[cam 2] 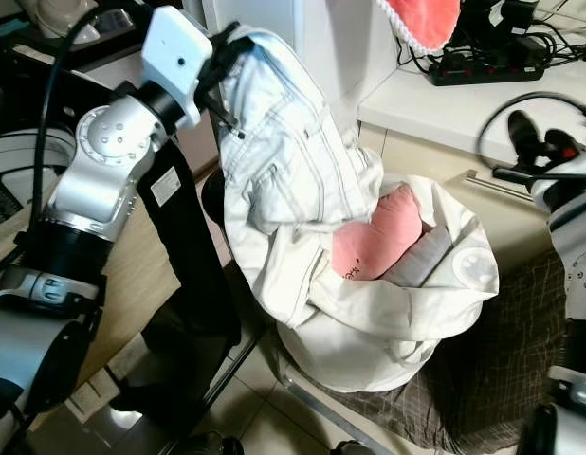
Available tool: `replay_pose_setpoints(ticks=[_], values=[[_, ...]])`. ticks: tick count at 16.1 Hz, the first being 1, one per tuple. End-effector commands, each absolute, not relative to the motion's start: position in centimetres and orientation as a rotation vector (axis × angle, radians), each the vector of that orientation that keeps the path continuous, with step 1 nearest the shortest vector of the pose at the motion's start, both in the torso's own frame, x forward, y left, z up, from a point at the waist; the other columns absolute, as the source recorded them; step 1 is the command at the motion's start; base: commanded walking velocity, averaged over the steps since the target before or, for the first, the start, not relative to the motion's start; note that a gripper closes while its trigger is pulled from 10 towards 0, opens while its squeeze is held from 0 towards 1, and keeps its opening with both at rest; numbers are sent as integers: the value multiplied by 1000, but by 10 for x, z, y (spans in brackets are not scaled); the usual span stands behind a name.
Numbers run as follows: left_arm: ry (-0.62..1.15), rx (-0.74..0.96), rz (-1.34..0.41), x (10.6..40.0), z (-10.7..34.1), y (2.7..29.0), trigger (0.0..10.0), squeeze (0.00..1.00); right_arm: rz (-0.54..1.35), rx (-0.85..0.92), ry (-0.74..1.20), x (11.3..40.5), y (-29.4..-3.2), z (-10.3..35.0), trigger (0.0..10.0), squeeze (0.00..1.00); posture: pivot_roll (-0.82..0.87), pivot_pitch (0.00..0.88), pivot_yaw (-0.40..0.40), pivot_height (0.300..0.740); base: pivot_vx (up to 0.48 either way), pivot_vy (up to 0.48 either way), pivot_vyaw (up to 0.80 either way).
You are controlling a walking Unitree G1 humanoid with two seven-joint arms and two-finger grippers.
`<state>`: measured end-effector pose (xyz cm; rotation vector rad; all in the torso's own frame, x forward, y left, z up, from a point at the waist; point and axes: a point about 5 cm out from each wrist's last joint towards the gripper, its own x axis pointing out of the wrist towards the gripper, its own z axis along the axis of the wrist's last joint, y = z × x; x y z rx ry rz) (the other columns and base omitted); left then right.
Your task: Clothes washing
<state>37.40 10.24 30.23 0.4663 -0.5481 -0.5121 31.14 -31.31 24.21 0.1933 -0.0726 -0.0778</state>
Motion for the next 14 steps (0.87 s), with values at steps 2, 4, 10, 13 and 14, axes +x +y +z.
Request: replay_pose_setpoints(ticks=[2, 4, 10, 13, 14], values=[[-640, 485, -420, 372, 331, 119, 0, 0, 15, 105, 16, 311, -295, 230, 10000, 0, -79, 0, 86, 740, 0, 0, 0], [-679, 515, -100, 375, 363, 167, 0, 0, 150, 100, 44, 307, -269, 225, 10000, 0, -68, 0, 74, 740, 0, 0, 0], [-1052, 910, 738, 331, 489, 247, 0, 0, 360, 100, -58, 309, -229, 253, 10000, 0, -60, 0, 64, 740, 0, 0, 0], [-870, 986, 704, 351, 470, 257, 0, 0, 399, 72, -22, 301, -221, 244, 10000, 0, -66, 0, 70, 740, 0, 0, 0], [-650, 979, 609, 371, 443, 265, 0, 0, 456, 55, 3, 295, -212, 239, 10000, 0, -64, 0, 67, 740, 0, 0, 0]])
